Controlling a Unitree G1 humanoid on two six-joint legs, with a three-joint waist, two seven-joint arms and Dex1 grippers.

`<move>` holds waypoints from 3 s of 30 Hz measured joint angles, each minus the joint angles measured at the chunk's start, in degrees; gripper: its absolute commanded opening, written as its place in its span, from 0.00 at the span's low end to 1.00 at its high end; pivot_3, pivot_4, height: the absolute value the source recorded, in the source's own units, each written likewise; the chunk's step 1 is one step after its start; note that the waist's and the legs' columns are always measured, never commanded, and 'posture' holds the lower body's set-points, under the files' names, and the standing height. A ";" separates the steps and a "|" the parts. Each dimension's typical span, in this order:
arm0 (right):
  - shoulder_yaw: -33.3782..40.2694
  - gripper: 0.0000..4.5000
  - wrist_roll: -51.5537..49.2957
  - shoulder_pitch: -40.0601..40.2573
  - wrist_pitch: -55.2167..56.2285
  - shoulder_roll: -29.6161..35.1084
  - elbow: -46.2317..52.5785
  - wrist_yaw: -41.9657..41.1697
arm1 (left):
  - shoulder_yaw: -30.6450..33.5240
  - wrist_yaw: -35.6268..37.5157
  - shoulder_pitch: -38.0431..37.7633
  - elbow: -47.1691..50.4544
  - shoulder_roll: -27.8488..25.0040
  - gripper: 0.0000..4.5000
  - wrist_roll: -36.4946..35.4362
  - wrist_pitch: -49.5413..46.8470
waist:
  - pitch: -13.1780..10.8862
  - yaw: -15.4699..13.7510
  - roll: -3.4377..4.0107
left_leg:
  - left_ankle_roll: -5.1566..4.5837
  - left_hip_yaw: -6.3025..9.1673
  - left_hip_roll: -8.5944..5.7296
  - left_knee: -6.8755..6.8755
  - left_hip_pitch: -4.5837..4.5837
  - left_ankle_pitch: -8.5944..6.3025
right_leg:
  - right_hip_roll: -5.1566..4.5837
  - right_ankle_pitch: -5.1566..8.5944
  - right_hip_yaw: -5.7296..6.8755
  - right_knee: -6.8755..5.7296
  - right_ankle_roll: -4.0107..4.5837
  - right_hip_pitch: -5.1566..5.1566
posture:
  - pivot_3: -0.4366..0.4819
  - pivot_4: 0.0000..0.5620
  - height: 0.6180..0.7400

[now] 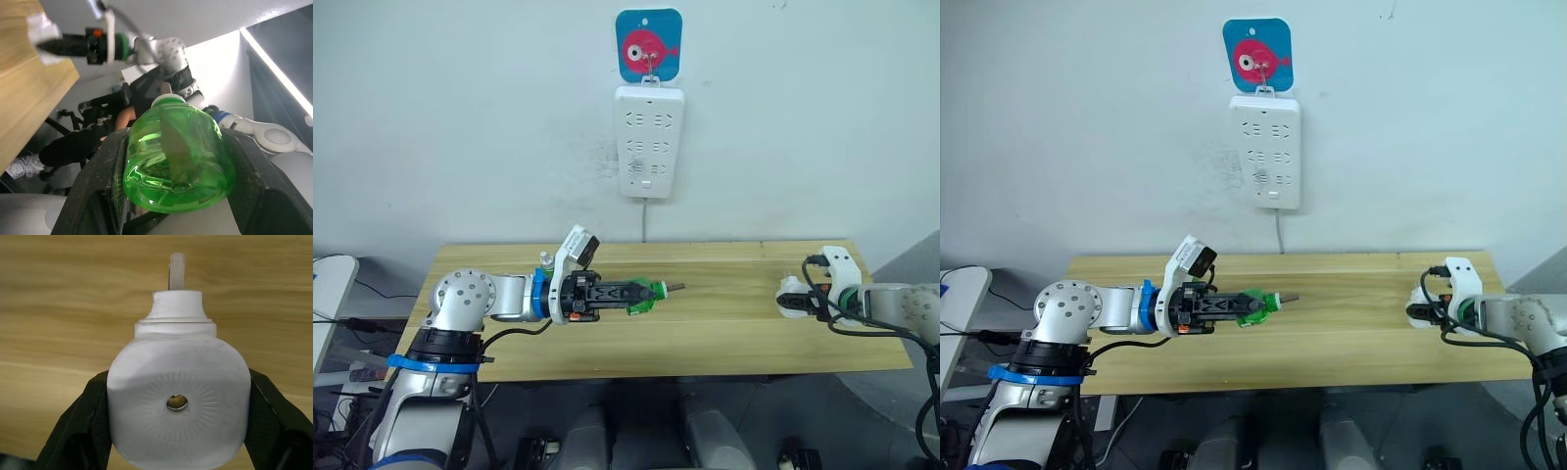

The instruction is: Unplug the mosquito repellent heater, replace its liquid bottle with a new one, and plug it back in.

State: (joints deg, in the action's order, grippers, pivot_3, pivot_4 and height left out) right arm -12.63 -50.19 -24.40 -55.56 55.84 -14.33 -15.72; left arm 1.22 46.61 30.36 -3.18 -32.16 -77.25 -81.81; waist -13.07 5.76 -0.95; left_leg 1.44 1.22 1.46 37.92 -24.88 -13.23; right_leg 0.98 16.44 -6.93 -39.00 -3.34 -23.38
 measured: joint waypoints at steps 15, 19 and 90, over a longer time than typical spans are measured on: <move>0.43 1.00 22.73 -1.58 4.64 -4.65 -11.57 -15.93 | 3.52 -2.25 -2.71 3.07 0.04 0.50 -0.37 -1.58 | 0.00 -0.96 -0.01 | 0.03 0.07 -0.04 0.03 0.03 0.01 | -0.04 -0.17 0.05 -0.02 0.26 0.09 | 0.42 0.36 1.00; 3.77 1.00 24.17 -0.28 2.91 -4.01 -7.49 -17.25 | 3.56 -2.18 -2.72 3.14 0.41 0.50 0.15 -1.13 | 0.01 -0.95 0.01 | 0.04 0.07 -0.04 0.02 0.03 0.02 | -0.04 -0.17 0.05 -0.03 0.26 0.08 | 0.40 0.34 1.00; 2.11 0.18 -2.79 5.44 15.15 -12.31 24.71 9.07 | -12.37 11.01 -7.14 16.34 2.93 1.00 51.76 61.85 | 0.30 0.42 -0.13 | 0.18 -0.02 -0.01 -0.02 0.02 0.10 | 0.00 -0.27 0.15 0.02 0.12 0.11 | 0.38 0.29 1.00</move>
State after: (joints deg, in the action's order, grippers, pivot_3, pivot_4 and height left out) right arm -10.52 -52.97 -18.96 -40.41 43.54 10.38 -6.64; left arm -11.16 57.61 23.21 13.16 -29.23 -25.49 -19.96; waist -12.77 6.19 -1.08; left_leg 1.62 1.20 1.46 37.90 -24.86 -13.13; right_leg 0.98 16.17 -6.78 -38.98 -3.22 -23.27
